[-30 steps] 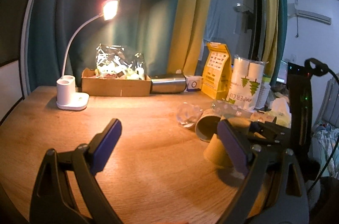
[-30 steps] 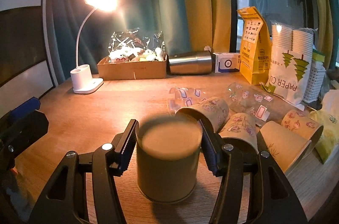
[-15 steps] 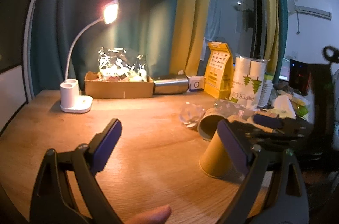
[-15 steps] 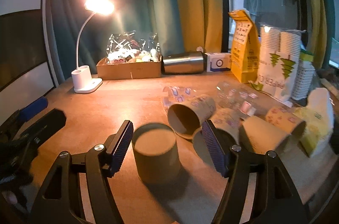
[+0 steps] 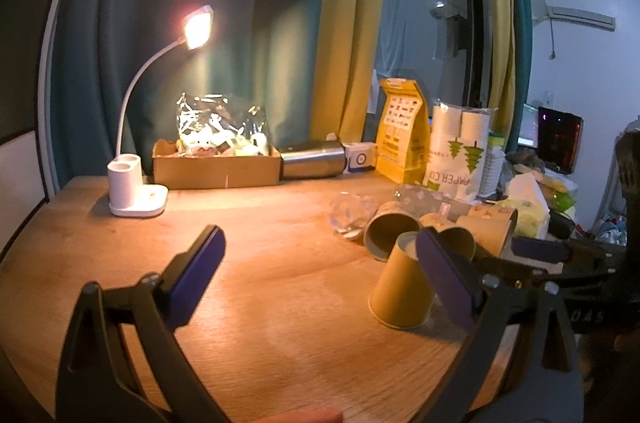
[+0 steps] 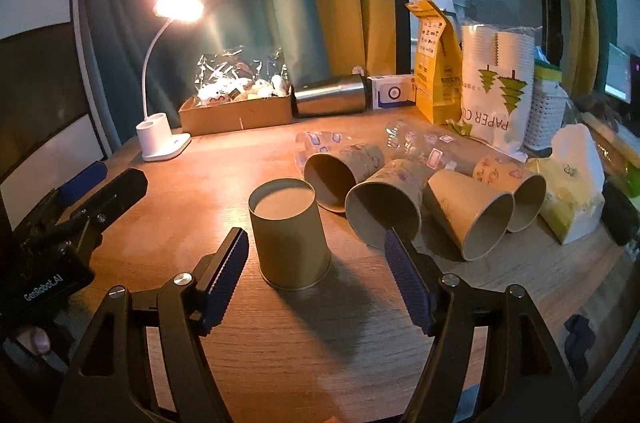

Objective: Flip cup upside down

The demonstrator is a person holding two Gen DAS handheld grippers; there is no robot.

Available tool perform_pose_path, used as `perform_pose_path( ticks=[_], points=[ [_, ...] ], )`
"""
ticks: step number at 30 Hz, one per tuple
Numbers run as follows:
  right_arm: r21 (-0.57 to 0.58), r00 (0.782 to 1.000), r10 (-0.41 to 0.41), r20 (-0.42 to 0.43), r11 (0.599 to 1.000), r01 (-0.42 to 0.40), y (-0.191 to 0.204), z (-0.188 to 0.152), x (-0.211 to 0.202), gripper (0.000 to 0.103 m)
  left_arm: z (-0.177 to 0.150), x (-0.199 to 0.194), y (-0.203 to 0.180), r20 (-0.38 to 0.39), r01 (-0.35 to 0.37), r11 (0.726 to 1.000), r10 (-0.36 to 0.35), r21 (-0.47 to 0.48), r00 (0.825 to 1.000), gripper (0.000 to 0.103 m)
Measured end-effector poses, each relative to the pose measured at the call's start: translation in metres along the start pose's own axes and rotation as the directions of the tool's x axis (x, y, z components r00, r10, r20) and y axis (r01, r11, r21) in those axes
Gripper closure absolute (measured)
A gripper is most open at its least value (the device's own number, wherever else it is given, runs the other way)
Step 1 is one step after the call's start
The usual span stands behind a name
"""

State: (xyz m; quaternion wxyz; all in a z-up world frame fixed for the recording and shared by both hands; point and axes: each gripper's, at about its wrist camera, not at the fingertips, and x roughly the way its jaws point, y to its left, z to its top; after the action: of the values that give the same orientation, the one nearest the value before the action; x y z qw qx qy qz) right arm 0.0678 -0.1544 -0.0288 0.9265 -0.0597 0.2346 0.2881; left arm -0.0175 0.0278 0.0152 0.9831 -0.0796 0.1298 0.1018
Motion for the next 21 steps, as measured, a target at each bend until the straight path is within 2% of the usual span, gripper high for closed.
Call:
perform_pose_path(
  ticks=[21],
  points=[
    [0.002, 1.000, 0.004, -0.022, 1.000, -0.004, 0.0000, -0.0008, 0.0091, 0.029, 0.0004, 0.0003, -0.0009, -0.003, 0.019, 1.000, -0.019, -0.025, 1.000, 0.006]
  ],
)
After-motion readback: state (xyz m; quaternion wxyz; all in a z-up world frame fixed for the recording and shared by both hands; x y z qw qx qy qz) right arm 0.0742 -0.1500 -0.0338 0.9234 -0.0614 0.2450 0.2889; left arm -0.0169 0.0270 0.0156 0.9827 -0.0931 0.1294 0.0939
